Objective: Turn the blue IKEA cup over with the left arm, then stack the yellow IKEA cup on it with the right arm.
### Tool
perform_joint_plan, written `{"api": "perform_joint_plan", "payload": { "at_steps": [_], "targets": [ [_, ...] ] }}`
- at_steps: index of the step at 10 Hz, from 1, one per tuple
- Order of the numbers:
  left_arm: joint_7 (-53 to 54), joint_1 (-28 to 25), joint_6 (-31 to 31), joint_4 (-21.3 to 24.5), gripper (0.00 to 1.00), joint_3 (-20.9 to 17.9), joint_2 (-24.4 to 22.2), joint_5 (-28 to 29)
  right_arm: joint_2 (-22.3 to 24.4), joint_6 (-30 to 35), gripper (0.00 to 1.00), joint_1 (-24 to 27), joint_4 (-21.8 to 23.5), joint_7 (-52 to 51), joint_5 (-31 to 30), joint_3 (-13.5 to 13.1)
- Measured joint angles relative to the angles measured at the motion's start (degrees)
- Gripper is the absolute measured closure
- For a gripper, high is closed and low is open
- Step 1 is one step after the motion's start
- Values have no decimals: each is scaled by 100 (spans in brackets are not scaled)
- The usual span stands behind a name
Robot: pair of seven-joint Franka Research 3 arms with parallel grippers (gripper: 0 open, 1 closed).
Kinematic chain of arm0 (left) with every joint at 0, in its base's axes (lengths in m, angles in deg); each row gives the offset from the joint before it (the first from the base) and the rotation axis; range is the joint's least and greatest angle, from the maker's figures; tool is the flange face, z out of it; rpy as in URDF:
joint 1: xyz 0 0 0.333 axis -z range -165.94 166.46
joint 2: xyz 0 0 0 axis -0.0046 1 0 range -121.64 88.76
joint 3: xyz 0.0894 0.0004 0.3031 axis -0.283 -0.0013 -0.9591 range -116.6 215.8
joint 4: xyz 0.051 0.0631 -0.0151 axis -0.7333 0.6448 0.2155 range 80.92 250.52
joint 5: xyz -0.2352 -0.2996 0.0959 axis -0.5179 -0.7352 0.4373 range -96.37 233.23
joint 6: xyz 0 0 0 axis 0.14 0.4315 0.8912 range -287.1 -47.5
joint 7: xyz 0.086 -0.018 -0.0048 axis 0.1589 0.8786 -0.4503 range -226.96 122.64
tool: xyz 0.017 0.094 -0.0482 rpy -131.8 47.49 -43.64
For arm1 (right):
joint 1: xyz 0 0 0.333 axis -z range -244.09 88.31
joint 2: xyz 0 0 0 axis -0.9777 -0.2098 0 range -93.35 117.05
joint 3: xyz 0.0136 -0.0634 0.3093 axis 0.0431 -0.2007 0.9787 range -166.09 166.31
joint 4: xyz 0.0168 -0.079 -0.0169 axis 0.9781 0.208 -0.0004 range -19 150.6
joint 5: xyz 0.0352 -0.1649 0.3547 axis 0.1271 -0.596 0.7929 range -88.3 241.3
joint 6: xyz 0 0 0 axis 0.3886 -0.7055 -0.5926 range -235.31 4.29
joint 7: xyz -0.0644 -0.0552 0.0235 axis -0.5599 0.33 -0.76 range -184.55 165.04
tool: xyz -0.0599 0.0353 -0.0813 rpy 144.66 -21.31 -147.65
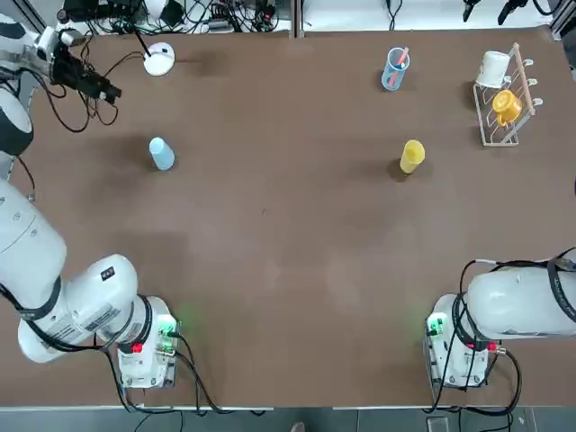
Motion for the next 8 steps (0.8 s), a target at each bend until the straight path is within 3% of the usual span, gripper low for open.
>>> {"api": "perform_joint_plan", "payload": {
  "at_steps": [8],
  "targets": [
    [2090,-127,216,16,1,14,714,-367,0,-35,0,1,0,-9,0,-8]
  ]
}}
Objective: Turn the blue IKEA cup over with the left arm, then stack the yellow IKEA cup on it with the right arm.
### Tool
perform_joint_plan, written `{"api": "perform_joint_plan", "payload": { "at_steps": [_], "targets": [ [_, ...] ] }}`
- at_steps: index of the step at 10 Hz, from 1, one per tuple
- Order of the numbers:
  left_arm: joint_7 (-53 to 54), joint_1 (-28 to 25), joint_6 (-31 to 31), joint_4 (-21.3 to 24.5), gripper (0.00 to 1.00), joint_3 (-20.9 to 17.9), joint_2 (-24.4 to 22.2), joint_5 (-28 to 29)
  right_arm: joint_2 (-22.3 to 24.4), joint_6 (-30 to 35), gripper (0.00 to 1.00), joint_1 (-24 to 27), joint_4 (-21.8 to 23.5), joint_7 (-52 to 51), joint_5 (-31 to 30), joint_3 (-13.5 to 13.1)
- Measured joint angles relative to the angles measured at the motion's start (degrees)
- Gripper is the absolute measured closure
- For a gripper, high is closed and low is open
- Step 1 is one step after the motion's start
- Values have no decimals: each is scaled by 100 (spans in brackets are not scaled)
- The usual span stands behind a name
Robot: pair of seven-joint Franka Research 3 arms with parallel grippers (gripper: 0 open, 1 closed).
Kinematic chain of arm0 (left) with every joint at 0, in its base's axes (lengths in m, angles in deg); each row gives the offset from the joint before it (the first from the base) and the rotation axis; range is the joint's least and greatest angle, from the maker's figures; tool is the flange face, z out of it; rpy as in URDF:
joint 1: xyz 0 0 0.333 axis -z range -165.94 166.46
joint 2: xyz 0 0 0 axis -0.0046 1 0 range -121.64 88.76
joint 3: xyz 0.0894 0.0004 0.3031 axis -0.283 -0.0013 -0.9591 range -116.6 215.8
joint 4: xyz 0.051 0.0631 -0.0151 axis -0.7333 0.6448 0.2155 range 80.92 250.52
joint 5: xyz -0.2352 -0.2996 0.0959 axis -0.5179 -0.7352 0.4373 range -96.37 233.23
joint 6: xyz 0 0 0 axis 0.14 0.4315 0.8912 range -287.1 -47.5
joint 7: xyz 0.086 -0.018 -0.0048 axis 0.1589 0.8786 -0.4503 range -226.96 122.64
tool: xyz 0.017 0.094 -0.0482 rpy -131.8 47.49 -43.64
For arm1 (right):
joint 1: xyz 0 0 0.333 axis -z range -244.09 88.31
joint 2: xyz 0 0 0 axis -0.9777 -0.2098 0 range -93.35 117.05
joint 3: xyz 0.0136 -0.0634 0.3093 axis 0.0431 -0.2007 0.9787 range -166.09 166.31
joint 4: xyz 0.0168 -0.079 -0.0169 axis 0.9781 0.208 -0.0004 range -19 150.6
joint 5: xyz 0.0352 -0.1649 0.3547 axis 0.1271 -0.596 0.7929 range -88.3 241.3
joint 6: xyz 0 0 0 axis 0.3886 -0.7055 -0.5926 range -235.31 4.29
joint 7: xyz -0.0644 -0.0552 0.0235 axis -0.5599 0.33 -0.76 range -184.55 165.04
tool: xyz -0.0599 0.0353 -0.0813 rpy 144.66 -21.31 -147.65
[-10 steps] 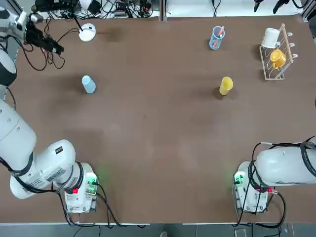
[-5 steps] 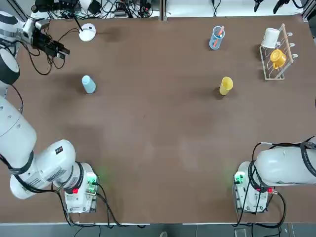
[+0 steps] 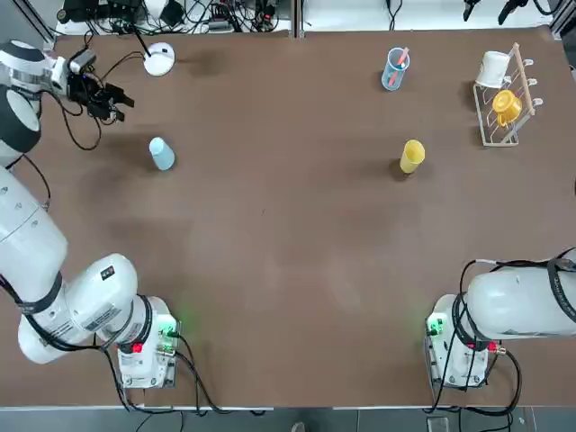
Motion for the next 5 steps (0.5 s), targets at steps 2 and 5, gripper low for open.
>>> {"api": "perform_joint_plan", "payload": {
  "at_steps": [2,5],
  "targets": [
    [435,-129,-34,149,0,-8,165,0,0,-6,0,0,0,-2,0,0],
    [1035,-279,-72,399,2,-3,390,-181,0,-10,0,0,0,-2,0,-1]
  ]
}}
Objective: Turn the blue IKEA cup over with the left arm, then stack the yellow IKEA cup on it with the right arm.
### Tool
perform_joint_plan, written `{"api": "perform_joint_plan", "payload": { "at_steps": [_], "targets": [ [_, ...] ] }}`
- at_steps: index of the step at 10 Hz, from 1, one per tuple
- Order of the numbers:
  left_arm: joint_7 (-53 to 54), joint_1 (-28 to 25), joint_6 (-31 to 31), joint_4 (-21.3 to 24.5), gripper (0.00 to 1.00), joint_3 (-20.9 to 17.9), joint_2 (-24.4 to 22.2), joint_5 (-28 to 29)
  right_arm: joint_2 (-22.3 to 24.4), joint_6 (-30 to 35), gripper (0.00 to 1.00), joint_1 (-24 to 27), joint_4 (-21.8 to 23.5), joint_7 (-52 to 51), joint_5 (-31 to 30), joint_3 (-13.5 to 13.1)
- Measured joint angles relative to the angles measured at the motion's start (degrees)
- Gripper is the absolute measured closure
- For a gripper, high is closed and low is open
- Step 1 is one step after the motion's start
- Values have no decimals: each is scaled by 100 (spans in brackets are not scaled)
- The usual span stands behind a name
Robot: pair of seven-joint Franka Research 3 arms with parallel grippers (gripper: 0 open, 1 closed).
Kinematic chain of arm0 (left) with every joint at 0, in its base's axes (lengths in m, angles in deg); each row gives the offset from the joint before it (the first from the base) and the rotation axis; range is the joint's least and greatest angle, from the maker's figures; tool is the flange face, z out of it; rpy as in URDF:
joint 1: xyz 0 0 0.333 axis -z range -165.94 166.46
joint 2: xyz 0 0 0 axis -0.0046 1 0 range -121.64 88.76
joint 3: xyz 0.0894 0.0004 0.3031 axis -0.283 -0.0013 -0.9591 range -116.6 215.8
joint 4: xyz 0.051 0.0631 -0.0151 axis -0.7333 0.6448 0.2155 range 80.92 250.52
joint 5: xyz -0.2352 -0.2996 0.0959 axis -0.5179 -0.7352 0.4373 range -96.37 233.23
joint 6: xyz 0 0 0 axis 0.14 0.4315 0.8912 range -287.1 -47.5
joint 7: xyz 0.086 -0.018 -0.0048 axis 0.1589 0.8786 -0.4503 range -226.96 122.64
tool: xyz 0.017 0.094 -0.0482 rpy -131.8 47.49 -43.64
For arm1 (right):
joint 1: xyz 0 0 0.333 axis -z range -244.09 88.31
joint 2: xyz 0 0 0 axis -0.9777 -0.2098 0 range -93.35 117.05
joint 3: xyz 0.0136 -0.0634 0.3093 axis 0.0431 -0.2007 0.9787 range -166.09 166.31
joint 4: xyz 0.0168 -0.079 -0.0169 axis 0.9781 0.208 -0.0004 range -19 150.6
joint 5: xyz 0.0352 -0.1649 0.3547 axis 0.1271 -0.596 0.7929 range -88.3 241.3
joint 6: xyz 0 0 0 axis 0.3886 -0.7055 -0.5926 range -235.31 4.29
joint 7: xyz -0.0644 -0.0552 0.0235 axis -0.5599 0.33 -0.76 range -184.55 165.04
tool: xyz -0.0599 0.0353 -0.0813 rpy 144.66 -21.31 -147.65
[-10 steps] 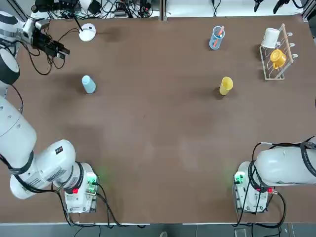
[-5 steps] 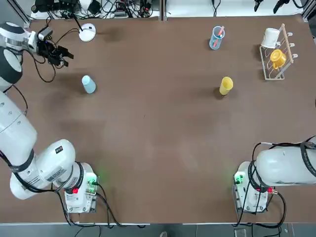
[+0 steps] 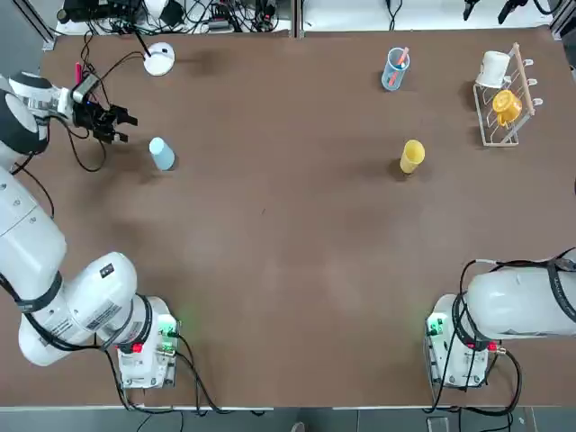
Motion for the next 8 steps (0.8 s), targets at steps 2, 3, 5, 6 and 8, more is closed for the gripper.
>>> {"api": "perform_joint_plan", "payload": {
  "at_steps": [2,3,5,6,8],
  "targets": [
    [318,9,-1,13,2,23,193,-153,0,-1,0,0,0,0,0,-1],
    [374,5,-2,14,2,22,300,-253,0,-1,0,0,0,0,0,-2],
    [806,11,-51,0,2,24,529,-385,0,-2,0,0,0,0,0,-3],
    [1081,19,-100,-5,2,24,598,-385,0,-2,0,1,0,0,0,-6],
    [1659,21,-207,-5,2,25,667,-384,0,-5,0,1,0,0,0,-7]
  ]
}}
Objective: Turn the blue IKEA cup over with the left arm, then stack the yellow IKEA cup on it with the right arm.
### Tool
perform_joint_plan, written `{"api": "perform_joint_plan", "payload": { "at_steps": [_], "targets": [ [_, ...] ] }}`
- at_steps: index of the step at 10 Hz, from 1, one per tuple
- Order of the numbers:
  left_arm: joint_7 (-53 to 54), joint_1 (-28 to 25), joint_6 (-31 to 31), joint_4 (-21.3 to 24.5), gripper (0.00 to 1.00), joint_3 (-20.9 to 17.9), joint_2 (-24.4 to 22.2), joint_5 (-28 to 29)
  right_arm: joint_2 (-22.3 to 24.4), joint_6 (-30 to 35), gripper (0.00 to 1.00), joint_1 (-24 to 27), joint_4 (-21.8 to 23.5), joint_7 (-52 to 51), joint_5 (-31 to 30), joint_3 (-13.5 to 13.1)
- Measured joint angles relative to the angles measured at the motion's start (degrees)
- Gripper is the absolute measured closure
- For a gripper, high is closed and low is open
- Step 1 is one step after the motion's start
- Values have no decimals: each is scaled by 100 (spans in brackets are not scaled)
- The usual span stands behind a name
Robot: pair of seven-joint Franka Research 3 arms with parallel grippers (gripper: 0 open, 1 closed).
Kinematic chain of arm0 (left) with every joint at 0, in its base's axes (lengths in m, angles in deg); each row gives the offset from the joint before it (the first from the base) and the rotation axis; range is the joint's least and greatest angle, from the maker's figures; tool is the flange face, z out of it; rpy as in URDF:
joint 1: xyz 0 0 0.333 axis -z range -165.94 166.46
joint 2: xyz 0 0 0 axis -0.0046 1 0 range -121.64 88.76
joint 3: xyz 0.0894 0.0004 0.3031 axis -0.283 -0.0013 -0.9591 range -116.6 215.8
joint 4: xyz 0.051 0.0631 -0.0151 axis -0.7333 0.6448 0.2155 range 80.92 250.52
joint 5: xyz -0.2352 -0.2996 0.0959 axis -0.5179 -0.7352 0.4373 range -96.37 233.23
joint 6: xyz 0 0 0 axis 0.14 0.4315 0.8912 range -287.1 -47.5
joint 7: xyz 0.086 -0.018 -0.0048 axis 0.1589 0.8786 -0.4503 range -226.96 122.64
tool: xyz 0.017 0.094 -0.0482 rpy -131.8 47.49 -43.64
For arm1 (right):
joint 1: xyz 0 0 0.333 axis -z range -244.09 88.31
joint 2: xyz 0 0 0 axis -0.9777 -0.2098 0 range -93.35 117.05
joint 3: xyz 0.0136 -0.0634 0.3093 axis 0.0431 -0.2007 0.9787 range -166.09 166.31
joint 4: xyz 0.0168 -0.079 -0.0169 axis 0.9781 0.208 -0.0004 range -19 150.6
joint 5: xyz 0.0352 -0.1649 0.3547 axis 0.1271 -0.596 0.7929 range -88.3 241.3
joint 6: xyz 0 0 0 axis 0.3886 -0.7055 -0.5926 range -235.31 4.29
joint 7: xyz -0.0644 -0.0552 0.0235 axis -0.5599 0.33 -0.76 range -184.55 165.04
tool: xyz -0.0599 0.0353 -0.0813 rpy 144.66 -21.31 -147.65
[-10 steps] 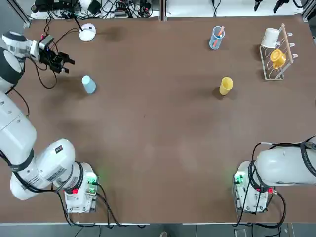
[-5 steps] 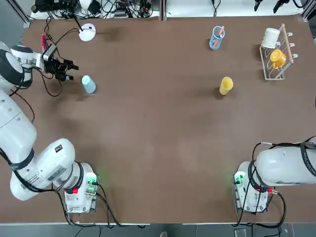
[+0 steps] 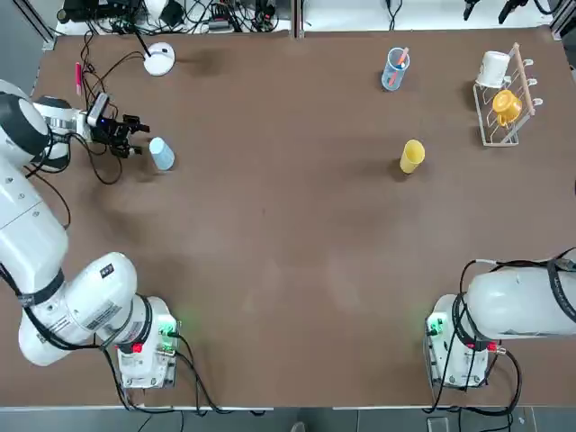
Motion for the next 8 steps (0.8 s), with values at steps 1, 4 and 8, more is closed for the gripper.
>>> {"api": "perform_joint_plan", "payload": {
  "at_steps": [1,4,8],
  "targets": [
    [171,0,-7,3,2,-1,16,25,0,-2,0,0,0,0,0,0],
    [512,4,-89,18,2,0,208,57,0,-2,0,2,0,0,0,-8],
    [578,93,-236,2,2,25,338,56,0,-3,0,4,0,0,0,-13]
  ]
}}
